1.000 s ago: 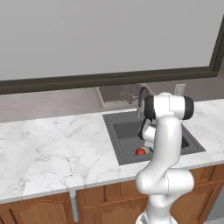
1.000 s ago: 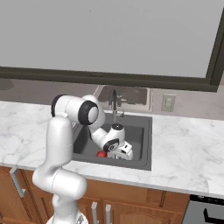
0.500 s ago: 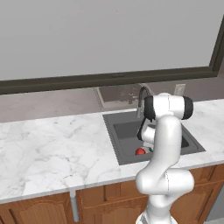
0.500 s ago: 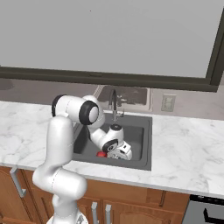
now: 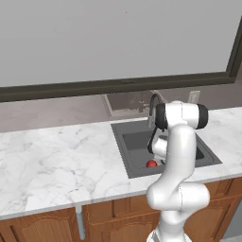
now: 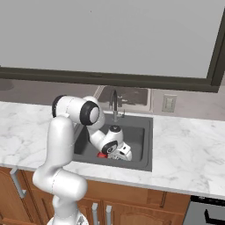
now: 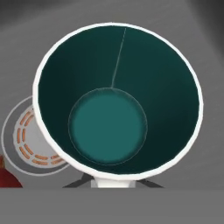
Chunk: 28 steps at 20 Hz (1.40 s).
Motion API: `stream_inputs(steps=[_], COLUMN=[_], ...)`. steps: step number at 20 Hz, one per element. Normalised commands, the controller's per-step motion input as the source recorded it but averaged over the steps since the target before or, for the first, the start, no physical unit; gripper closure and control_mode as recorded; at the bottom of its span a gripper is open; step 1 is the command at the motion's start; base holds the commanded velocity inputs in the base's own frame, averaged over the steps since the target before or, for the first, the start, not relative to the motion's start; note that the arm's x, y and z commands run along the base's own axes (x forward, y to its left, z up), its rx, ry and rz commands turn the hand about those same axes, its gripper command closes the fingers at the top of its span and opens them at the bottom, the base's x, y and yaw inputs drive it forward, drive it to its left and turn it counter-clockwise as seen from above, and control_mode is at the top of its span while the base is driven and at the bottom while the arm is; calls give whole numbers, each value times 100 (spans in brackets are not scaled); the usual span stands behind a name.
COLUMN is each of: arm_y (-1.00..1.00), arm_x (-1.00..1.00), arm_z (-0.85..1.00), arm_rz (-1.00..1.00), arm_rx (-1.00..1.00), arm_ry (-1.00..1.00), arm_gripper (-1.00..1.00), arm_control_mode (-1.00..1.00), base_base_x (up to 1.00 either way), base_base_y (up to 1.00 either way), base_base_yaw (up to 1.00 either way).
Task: Pick the teapot and mug and place them in the sink. Then turn on the water.
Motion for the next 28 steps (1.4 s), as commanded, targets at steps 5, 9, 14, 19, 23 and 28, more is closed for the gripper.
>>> stream_inputs(steps=[5,9,14,19,23,28], arm_y=[0,0,-2,-14,-10,-1], arm_x=[0,0,2,25,5,-2], arm_z=[0,0,0,10,37,51], arm_rz=[0,0,0,5,3,4], arm_rx=[0,0,0,0,0,0], arm_ry=[0,0,0,4,1,-4], arm_gripper=[-100,-100,-100,-100,-100,-100], arm_control_mode=[-100,-100,-100,-100,-100,-100], base_base_x=[0,0,0,0,0,0], base_base_y=[0,0,0,0,0,0], base_base_yaw=[0,0,0,0,0,0])
